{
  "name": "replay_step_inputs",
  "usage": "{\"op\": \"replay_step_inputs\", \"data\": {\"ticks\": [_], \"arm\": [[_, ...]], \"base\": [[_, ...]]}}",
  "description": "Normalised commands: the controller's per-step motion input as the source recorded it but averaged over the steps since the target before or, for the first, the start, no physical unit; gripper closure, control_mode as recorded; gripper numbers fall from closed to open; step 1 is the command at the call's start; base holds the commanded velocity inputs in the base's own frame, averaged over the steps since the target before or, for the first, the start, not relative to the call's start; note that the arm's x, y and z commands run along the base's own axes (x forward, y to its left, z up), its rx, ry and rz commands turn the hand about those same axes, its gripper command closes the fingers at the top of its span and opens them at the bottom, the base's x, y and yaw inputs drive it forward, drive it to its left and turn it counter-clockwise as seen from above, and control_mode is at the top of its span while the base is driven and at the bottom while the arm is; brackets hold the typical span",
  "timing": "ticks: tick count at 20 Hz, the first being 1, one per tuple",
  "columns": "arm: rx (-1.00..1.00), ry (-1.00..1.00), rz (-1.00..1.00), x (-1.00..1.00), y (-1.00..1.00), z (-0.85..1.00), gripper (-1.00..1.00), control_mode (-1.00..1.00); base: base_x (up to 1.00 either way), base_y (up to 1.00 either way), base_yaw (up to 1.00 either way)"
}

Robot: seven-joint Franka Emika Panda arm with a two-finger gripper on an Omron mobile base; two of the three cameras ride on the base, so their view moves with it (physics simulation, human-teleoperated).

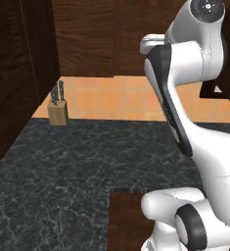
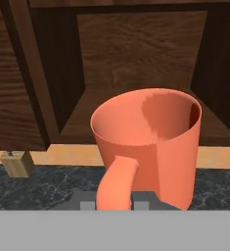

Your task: Gather all objects into one cabinet and sort the glasses and bowls to opposite sides.

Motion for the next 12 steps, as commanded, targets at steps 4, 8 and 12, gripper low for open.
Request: {"op": "replay_step_inputs", "data": {"ticks": [4,8,12], "arm": [[0.0,0.0,0.0,0.0,0.0,0.0,1.0,-1.0],[0.0,0.0,0.0,-0.01,0.0,0.0,1.0,1.0],[0.0,0.0,0.0,0.0,0.0,0.0,1.0,1.0]], "base": [[0.0,0.0,0.0],[-0.2,0.0,0.02],[-0.54,0.0,0.13]]}}
